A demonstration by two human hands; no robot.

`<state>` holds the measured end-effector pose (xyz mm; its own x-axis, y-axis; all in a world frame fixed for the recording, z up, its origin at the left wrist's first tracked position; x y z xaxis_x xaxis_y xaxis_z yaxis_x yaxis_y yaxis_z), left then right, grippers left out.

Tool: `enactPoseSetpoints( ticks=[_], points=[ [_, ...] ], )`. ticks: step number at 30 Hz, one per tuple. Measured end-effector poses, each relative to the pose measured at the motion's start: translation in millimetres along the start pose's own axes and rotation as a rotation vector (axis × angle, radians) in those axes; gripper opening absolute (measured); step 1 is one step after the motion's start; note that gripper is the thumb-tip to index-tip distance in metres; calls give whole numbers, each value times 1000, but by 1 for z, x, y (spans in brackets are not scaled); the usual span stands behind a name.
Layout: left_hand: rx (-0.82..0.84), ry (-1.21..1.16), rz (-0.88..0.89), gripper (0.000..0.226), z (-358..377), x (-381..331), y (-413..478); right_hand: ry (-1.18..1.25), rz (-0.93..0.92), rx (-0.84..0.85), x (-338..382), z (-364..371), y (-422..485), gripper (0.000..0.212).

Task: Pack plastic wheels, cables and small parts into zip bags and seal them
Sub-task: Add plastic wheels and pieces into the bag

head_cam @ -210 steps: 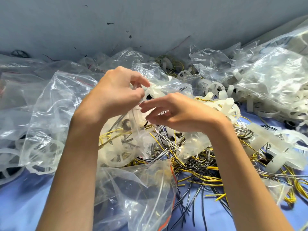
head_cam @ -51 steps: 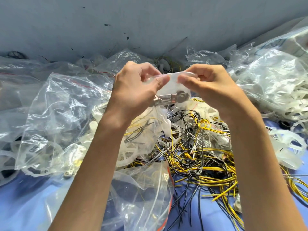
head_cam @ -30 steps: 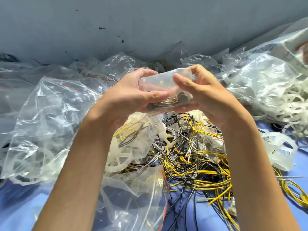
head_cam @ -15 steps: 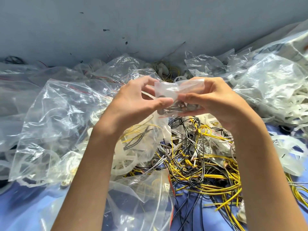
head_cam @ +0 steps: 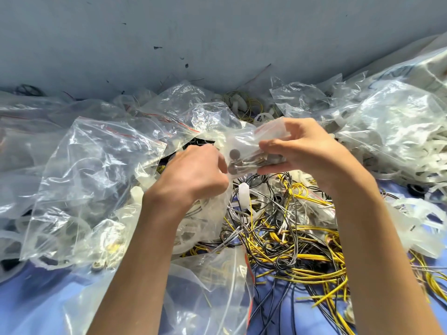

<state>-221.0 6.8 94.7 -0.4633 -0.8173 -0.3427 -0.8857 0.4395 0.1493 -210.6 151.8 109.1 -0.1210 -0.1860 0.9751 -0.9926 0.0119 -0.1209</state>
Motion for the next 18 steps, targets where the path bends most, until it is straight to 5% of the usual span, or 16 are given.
enactPoseSetpoints(
  ticks=[3, 8, 13, 18],
  points=[
    [-33, 28, -15, 10, -7, 5, 0, -2, -3, 32, 1, 8, 0, 12],
    [-101, -88, 34, 18, -18, 3, -3, 82, -18, 111, 6, 17, -1, 11],
    [-197, -150, 84, 21, -32, -8, -5, -197, 78, 187, -10, 35, -2, 17],
    [-193, -153, 120, 59, -31, -18, -7, -440, 151, 133, -26, 27, 2, 19]
  ],
)
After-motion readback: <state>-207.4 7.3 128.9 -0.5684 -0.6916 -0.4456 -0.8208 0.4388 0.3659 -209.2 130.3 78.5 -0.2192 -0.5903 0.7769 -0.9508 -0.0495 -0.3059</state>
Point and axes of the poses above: each hand's wrist, its own y-axis towards the middle knuckle, its own z-axis out of the palm, x = y × z, the point moved 10 cm from there along y, towards the middle knuckle, and after that the axes turned 13 degrees about z, right-handed, at the moved point
